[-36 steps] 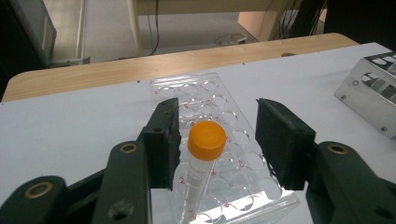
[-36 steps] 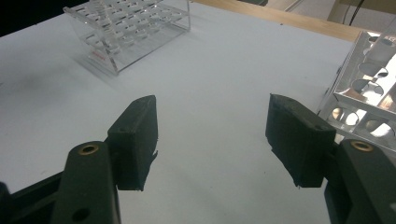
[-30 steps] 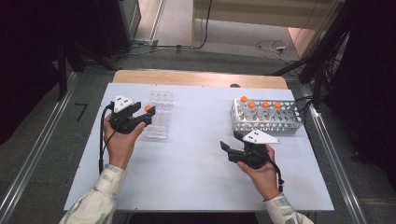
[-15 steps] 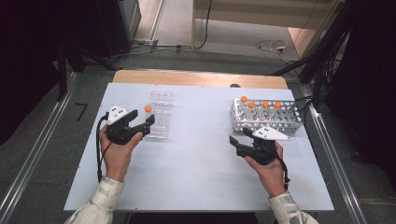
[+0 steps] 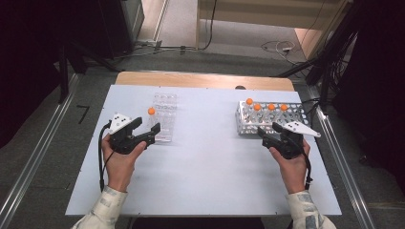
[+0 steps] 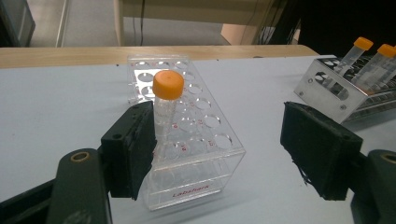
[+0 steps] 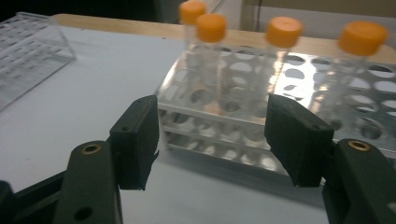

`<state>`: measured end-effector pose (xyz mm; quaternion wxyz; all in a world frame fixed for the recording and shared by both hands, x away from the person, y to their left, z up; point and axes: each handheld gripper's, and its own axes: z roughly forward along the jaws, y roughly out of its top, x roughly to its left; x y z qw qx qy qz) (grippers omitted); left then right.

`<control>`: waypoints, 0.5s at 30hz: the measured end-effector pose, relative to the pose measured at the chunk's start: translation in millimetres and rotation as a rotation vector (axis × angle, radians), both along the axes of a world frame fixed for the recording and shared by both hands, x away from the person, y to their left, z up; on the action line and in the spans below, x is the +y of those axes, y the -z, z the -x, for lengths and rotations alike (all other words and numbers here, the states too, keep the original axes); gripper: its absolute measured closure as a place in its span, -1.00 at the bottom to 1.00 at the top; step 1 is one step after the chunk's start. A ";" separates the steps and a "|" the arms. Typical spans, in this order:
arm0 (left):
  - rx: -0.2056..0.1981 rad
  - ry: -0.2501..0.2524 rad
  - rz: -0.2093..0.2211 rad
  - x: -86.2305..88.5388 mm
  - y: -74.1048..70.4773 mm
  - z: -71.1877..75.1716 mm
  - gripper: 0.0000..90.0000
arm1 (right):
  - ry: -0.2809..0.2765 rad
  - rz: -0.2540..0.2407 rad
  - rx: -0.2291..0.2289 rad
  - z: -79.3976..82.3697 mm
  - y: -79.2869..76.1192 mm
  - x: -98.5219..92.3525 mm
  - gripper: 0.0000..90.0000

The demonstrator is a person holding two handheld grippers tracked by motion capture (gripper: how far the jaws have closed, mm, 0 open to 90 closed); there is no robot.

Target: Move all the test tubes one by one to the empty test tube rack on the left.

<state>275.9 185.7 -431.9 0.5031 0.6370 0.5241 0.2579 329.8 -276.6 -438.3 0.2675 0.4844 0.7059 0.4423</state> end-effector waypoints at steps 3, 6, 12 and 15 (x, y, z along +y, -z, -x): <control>0.001 -0.002 -0.005 -0.5 0.6 1.1 -0.46 | 0.044 0.008 -0.001 -6.4 -0.6 -8.3 -0.23; 0.007 -0.003 -0.008 -1.2 0.9 2.0 -0.48 | 0.088 0.034 -0.005 -14.4 -1.3 -13.4 -0.22; 0.012 0.011 -0.010 -2.5 2.1 3.1 -0.50 | 0.161 0.044 0.008 -34.3 1.4 -23.1 -0.19; 0.014 0.012 -0.012 -2.6 3.0 3.5 -0.50 | 0.183 0.042 0.011 -42.3 3.4 -26.1 -0.14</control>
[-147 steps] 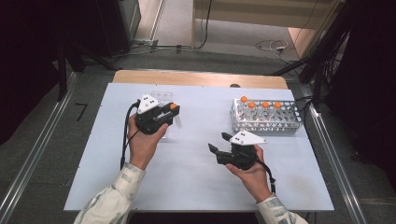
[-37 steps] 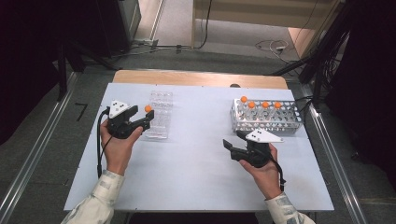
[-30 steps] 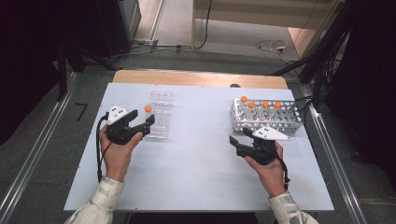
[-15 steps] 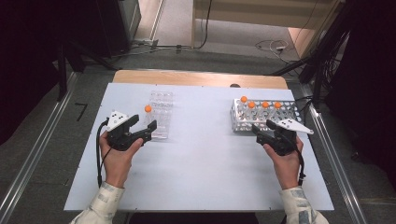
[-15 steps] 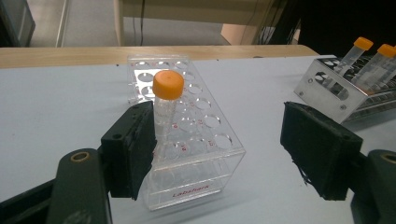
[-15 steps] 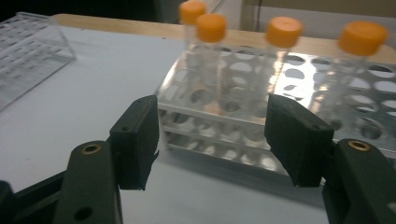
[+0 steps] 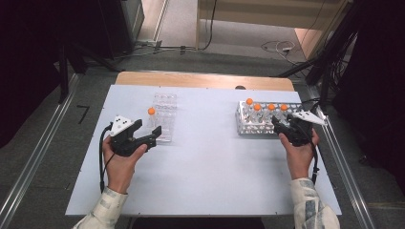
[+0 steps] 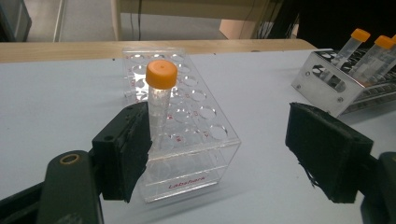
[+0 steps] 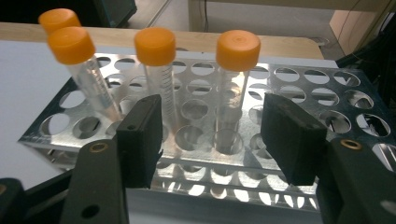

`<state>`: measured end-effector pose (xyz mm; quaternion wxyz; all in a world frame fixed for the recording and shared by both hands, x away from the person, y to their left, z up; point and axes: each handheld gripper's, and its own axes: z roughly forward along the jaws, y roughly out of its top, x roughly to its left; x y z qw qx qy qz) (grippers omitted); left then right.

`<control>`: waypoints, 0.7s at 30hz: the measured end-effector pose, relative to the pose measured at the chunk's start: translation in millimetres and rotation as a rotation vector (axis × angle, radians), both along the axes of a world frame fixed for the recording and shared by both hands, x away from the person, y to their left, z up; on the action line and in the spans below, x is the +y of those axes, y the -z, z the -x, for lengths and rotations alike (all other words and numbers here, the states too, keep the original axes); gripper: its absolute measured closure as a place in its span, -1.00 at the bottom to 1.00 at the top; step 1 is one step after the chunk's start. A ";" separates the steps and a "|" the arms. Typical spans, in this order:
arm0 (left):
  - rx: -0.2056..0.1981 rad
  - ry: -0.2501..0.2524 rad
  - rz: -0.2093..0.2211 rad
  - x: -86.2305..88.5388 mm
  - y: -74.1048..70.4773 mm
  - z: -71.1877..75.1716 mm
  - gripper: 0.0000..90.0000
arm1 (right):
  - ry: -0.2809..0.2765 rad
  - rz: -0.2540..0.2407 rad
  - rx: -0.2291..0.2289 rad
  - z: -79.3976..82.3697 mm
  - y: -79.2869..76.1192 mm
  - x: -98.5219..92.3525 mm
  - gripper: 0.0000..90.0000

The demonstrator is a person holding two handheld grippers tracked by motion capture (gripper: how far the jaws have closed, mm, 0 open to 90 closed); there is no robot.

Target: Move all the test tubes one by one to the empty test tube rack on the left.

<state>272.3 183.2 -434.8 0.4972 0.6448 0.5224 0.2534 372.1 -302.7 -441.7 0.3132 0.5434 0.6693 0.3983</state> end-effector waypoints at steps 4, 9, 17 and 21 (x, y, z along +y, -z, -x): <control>0.002 -0.008 -0.001 1.7 1.3 -0.3 -0.50 | 0.014 0.016 0.009 -9.5 1.8 -1.0 -0.08; -0.004 -0.011 0.004 2.8 0.8 0.0 -0.50 | 0.025 0.020 0.021 -17.6 3.4 -2.5 -0.03; -0.006 -0.010 0.000 2.0 1.0 0.3 -0.50 | 0.018 0.034 0.031 -25.3 6.6 -0.9 0.10; -0.007 -0.009 -0.002 2.1 1.5 0.0 -0.49 | 0.017 0.039 0.033 -27.6 7.7 -1.2 0.17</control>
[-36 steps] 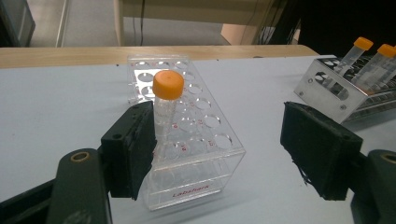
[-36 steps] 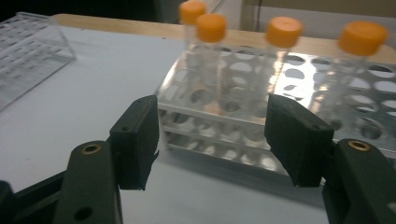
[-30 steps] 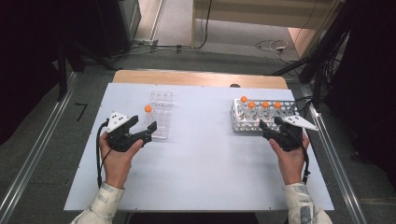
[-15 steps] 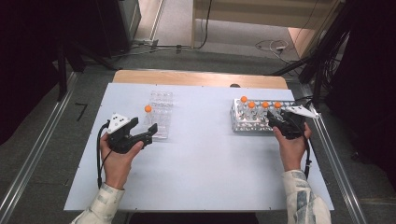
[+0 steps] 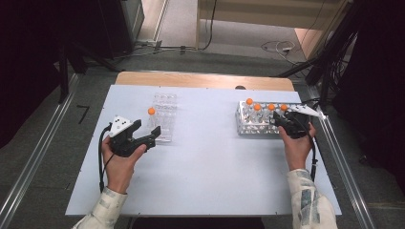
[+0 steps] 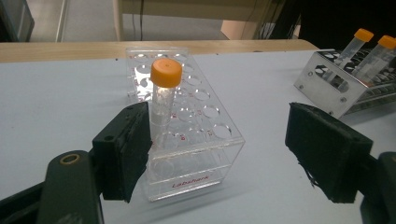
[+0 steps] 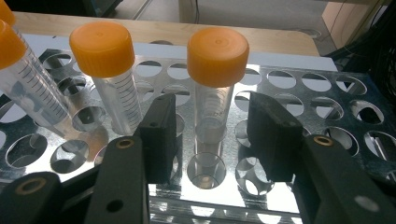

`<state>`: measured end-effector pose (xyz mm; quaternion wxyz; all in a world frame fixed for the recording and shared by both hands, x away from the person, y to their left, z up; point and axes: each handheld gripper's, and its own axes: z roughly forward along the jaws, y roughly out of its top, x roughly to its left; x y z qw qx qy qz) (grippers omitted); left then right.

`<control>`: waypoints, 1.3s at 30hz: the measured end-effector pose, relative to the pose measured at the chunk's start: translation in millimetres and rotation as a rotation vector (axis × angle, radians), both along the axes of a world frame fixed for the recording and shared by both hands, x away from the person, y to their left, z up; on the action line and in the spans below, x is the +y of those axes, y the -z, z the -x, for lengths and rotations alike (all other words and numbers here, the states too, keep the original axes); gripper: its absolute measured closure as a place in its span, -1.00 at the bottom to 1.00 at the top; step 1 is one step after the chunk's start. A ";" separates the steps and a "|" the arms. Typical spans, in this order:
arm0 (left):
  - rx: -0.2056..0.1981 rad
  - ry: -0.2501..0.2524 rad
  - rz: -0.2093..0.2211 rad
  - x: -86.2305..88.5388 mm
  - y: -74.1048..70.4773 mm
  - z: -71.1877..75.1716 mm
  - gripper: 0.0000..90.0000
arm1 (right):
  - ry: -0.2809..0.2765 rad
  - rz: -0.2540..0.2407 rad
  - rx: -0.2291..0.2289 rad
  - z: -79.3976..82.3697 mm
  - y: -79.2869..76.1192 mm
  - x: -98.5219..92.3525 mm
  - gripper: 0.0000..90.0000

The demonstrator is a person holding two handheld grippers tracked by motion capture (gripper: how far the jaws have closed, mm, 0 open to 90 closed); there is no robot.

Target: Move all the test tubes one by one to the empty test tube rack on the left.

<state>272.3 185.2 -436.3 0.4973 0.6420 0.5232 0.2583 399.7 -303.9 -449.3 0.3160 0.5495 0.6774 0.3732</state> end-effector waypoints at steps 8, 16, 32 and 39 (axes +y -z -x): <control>0.000 -0.005 0.004 1.8 0.5 -0.2 -0.49 | -0.008 0.001 -0.003 -3.3 1.0 0.3 0.40; 0.001 0.002 0.004 1.4 0.8 -0.3 -0.49 | -0.010 0.001 -0.007 -5.4 0.7 -0.1 0.59; 0.001 0.005 0.005 1.3 0.4 0.5 -0.49 | -0.023 -0.010 -0.065 1.7 -27.8 -4.1 0.59; -0.002 0.010 0.010 0.6 -0.4 1.5 -0.49 | -0.033 -0.018 -0.115 15.0 -50.0 -8.3 0.59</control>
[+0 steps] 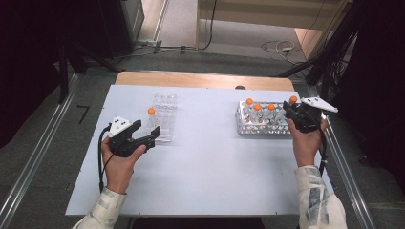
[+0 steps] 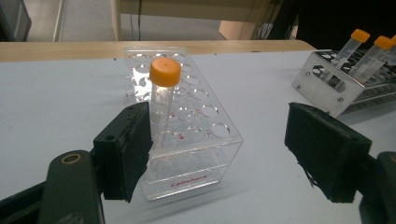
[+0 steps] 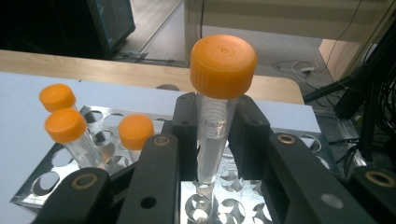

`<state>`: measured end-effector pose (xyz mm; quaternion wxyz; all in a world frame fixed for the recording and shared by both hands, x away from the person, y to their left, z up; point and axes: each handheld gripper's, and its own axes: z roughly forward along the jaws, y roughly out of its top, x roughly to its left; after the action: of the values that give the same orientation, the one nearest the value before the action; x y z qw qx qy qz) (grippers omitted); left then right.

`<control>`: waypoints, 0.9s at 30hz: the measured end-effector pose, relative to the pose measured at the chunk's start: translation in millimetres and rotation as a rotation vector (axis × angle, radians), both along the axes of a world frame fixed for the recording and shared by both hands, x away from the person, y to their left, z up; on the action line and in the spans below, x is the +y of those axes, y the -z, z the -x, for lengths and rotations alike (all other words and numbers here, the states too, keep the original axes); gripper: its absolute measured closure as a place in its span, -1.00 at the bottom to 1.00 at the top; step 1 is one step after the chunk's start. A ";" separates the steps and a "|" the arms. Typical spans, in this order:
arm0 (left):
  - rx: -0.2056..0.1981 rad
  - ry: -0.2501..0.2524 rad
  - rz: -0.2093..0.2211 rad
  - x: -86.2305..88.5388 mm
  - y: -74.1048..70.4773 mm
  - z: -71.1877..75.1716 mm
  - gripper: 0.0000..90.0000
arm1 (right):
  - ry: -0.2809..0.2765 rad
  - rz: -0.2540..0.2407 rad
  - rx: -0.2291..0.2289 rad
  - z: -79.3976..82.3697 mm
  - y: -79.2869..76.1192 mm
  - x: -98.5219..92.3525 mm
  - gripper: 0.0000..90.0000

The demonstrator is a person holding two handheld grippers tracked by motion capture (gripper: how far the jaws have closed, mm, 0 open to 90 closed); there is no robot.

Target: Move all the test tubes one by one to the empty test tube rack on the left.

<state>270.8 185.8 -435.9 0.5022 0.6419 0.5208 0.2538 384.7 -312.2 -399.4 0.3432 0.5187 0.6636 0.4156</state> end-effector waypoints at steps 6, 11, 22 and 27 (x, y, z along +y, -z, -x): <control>-0.001 0.002 0.000 -0.6 -0.9 0.7 -0.49 | -0.012 0.000 -0.009 11.9 -5.9 -4.4 0.59; -0.001 0.005 0.002 -1.4 -1.0 0.9 -0.49 | -0.036 0.004 -0.019 22.8 -8.8 -2.5 0.59; -0.003 0.016 0.001 -3.9 -0.9 1.4 -0.49 | -0.114 0.013 -0.019 47.0 -0.5 11.3 0.59; -0.005 0.027 -0.002 -7.2 0.0 1.0 -0.49 | -0.177 0.005 -0.012 56.0 6.1 27.5 0.59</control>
<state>269.8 178.6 -436.0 0.5063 0.6488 0.5105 0.2494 328.8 -284.7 -405.5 0.3104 0.4547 0.7057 0.4459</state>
